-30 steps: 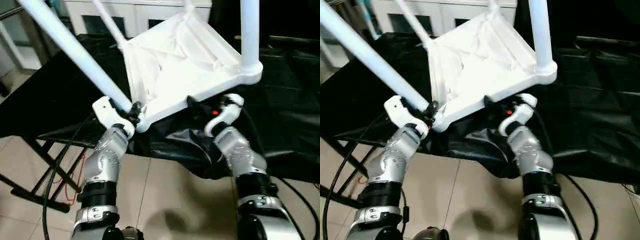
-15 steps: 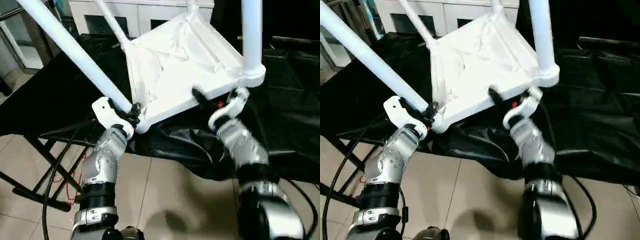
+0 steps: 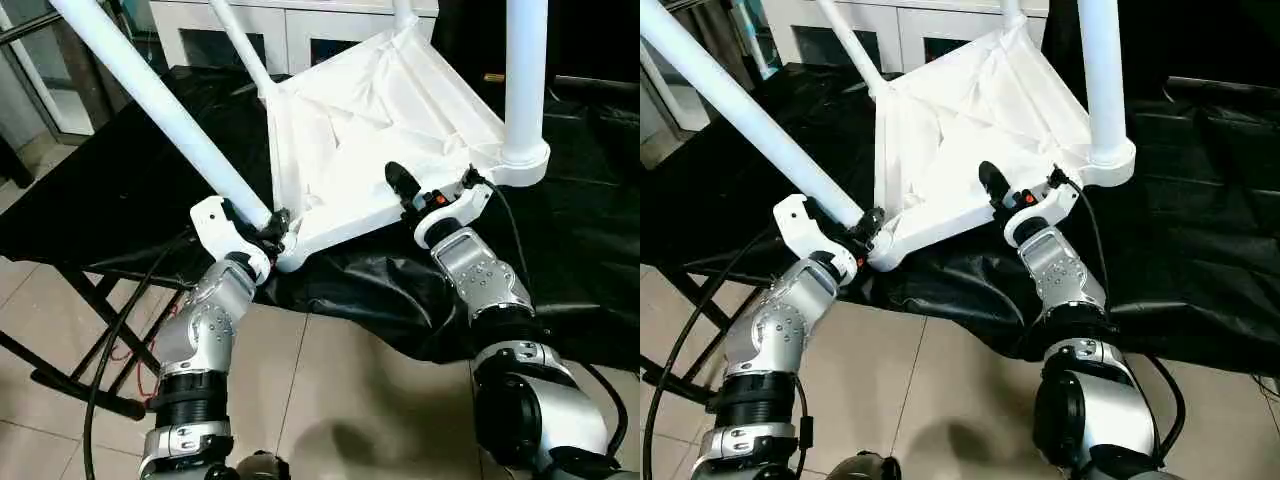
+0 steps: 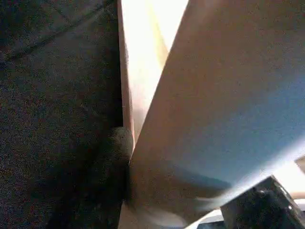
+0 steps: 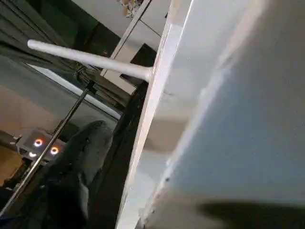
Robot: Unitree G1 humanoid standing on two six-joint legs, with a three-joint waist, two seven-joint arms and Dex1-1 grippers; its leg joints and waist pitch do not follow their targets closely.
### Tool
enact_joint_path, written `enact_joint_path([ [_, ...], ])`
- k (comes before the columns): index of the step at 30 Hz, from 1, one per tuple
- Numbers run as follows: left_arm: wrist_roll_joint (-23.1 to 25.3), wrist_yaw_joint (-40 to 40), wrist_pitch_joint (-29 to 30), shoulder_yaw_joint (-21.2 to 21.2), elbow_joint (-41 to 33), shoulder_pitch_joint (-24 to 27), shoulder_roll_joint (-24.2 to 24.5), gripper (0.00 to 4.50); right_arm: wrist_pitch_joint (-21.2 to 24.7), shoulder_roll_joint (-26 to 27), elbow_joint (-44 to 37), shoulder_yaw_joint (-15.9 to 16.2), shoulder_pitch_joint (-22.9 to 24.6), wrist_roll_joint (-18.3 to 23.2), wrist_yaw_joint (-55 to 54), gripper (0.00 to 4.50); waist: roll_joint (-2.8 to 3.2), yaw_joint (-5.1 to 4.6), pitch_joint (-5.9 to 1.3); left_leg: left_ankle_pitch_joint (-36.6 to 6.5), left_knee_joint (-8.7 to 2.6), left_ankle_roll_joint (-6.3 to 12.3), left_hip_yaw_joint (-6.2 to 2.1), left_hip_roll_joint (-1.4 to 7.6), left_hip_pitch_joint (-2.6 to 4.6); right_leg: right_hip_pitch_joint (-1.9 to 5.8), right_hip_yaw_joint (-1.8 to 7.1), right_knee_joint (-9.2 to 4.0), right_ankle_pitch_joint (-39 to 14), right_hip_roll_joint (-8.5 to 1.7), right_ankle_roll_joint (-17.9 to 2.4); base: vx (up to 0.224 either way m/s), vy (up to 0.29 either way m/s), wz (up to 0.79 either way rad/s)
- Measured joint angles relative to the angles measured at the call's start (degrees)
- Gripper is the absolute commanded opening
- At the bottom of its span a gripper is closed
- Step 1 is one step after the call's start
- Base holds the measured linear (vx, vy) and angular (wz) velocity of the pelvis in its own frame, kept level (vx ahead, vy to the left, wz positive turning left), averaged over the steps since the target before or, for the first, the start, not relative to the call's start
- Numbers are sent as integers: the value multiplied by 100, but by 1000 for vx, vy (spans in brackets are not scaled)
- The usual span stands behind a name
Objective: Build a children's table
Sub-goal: Flip table
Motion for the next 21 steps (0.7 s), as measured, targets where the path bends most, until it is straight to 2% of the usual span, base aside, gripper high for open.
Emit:
enact_joint_path([
  [8, 0, -170, 89, -105, -91, 27, 15, 237, 0, 9, 221, -70, -80, -6, 6, 294, 1, -2, 0, 1, 0, 1, 5, 0, 0, 0, 0, 0, 2, -2, 2, 0, 0, 0],
  [11, 0, -220, 90, -137, -104, 55, 57, 237, -4, 1, 278, -83, -79, -16, 6, 281, 1, -3, 0, 1, 0, 2, 6, 0, 1, 0, 0, 0, 2, -3, 3, 0, 0, 0],
  [13, 8, -234, 90, -156, -107, 66, 77, 237, -8, -1, 322, -88, -79, -17, 5, 250, 1, -7, 0, 1, 0, 2, 6, 0, 0, 0, 0, 0, 2, -3, 3, 0, 0, 0],
  [16, 9, -280, 101, -178, -122, 76, 90, 237, -17, -21, 343, -109, -79, -11, 9, 245, 3, -5, -1, 1, 0, 2, 7, 0, 1, 0, 1, 0, 2, -3, 4, 0, 0, 0],
  [18, 15, -286, 102, -183, -122, 76, 93, 237, -17, -21, 344, -125, -80, -11, 14, 215, 2, -3, -1, 1, 0, 2, 7, 0, 0, 0, 0, 0, 2, -3, 4, 0, 0, 0],
  [19, 36, -285, 100, -199, -122, 76, 103, 237, -17, -21, 354, -136, -80, -9, 13, 214, 2, -3, -1, 1, 0, 2, 7, 0, 1, 0, 0, 0, 2, -3, 4, 0, 0, 0],
  [21, 54, -285, 98, -206, -118, 71, 107, 293, -19, -18, 376, -155, -79, 2, 9, 213, 6, -3, -2, 1, 0, 2, 7, 0, 0, 0, 1, 0, 3, -4, 4, 0, 0, 0],
])
